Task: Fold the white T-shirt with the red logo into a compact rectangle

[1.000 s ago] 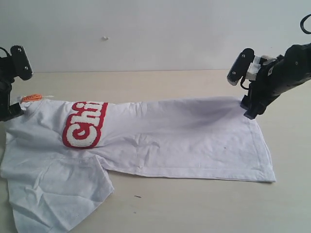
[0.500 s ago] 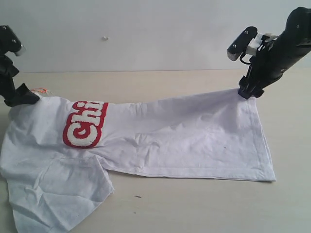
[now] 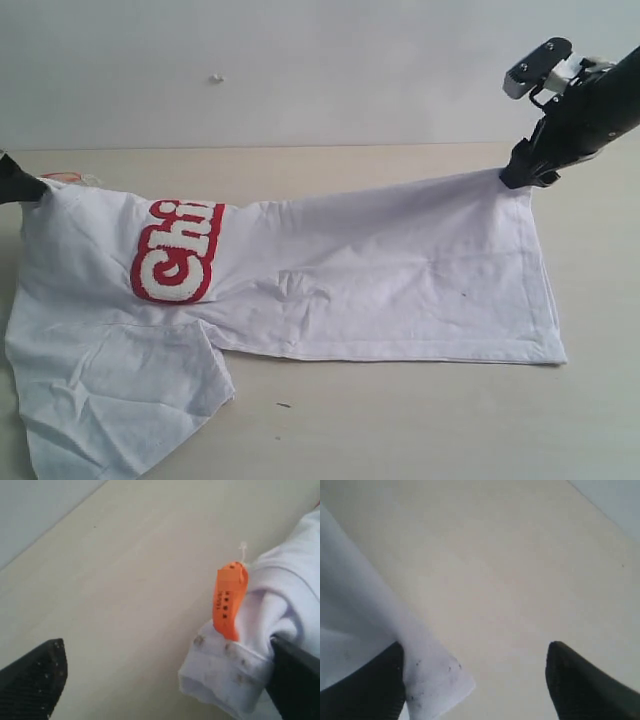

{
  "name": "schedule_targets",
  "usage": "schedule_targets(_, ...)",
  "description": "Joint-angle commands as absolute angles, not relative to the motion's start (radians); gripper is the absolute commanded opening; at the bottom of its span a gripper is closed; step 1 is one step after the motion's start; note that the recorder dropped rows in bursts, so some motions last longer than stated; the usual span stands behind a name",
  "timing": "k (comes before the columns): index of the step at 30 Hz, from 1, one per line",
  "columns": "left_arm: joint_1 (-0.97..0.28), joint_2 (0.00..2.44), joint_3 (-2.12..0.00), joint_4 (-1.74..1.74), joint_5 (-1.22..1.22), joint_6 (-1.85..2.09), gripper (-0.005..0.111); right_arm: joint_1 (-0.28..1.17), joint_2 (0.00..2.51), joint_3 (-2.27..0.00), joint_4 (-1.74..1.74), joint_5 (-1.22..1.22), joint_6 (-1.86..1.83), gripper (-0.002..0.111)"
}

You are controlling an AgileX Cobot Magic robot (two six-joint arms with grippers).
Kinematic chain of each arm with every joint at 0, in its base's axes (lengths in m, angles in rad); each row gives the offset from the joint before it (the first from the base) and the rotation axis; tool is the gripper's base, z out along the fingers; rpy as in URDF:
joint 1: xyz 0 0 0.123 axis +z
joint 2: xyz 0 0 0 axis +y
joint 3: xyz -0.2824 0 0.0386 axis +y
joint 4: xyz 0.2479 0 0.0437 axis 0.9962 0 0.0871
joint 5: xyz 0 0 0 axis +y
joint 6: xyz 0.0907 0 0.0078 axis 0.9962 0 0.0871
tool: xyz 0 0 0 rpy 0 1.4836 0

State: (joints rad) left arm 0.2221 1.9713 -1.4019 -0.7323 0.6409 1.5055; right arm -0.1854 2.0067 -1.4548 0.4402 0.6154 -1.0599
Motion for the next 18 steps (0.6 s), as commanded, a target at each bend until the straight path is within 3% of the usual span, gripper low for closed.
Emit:
schedule_targets(1,0.228,2.003,-1.409,-0.806,0.717,1.569,0.105,-0.222,2.004,-1.465,0.613,0.655,-1.183,0.072)
schedule_targets(7,0.259,2.026,-1.421,-1.080,0.805,1.658,0.105,-0.233,2.020,-1.465,0.613,0.680,-1.181,0.072)
schedule_targets(18,0.352,2.076,-1.440,-1.108,0.950,1.582,0.105,-0.288,2.073,-1.613,0.674,0.883,-1.054,0.072)
